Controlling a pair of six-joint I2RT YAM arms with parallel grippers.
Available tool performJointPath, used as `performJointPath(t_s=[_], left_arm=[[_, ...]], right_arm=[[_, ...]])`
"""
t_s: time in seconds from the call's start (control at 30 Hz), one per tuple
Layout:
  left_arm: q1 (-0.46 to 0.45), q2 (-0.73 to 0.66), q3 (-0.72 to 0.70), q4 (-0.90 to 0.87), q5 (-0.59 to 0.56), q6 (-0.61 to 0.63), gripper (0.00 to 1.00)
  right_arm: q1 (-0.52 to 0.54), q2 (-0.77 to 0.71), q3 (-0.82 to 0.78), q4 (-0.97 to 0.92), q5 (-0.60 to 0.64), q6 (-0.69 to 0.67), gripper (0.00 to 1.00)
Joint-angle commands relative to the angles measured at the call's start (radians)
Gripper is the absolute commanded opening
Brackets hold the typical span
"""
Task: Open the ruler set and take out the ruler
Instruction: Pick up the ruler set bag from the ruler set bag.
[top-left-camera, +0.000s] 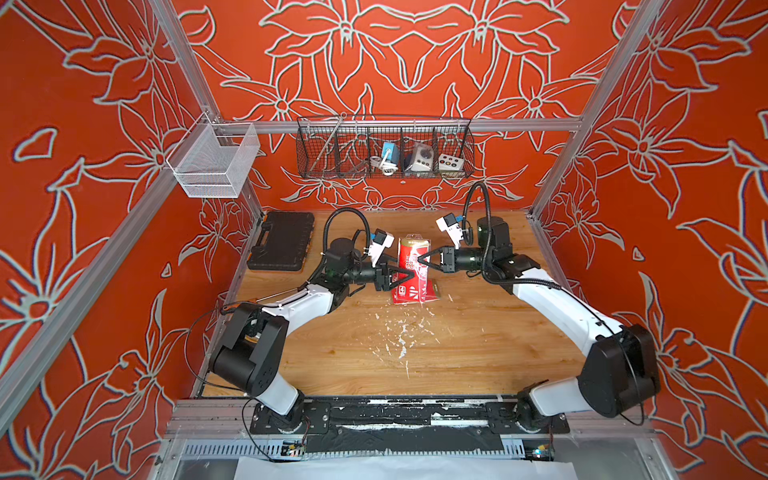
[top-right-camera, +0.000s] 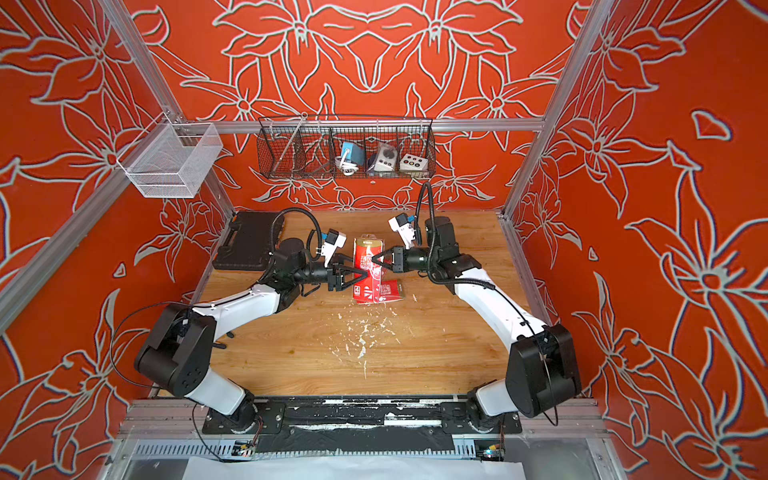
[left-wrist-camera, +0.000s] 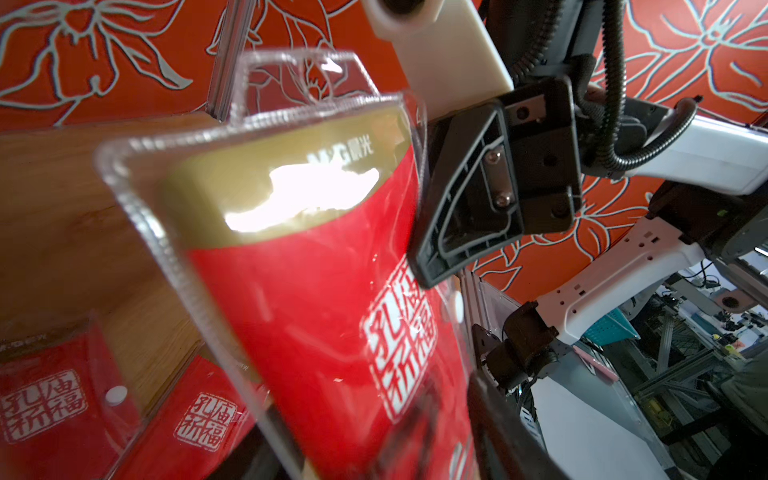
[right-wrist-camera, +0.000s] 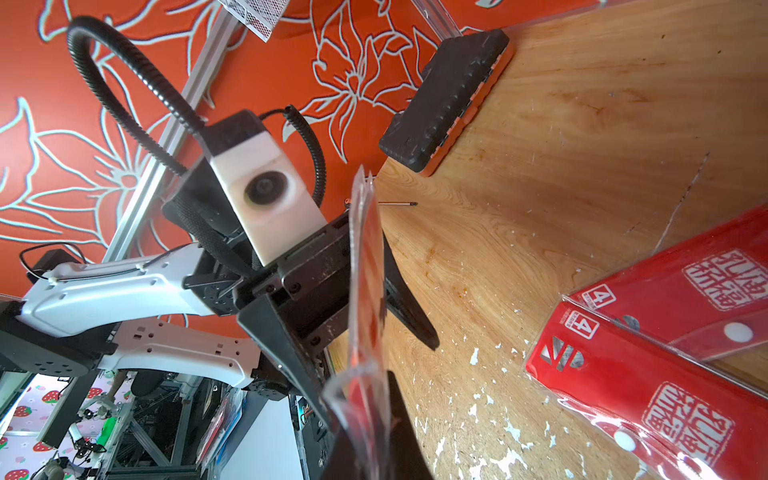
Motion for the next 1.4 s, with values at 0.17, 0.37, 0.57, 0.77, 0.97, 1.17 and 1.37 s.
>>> performJointPath(t_s=[0.17,0.37,0.57,0.77,0.97,1.17,1.37], left_arm=[[-0.007,0.007,0.01,0.099,0.071,-0.034,0.37],[-0.007,0.02,0.013,0.167,0.095,-0.093,0.24],[-0.008,0.011,0.01,0.193,0.099,-0.122,0.06],[-0.008,-0.021,0.001,0.175,0.058,-0.132,0.0],[-0.008,-0.101,-0.006,0.064,-0.131,-0.12,0.0],[-0.019,-0.185,-0.019,-0.059,-0.41,-0.138,0.0],[-0.057,-0.23,-0.007,-0.162,-0.578,-0.136,0.0]], right_arm=[[0.013,0.01,0.048,0.004,-0.031,-0.01,0.0],[0.016,0.015,0.05,-0.017,-0.037,-0.025,0.0],[0.015,0.015,0.06,-0.048,-0.012,-0.049,0.0],[0.015,0.003,0.1,-0.152,0.085,-0.117,0.22],[0.016,-0.057,0.105,-0.261,0.294,-0.175,0.48],[0.028,-0.142,0.047,-0.282,0.517,-0.202,0.54],[0.066,-0.188,0.012,-0.249,0.653,-0.209,0.53]])
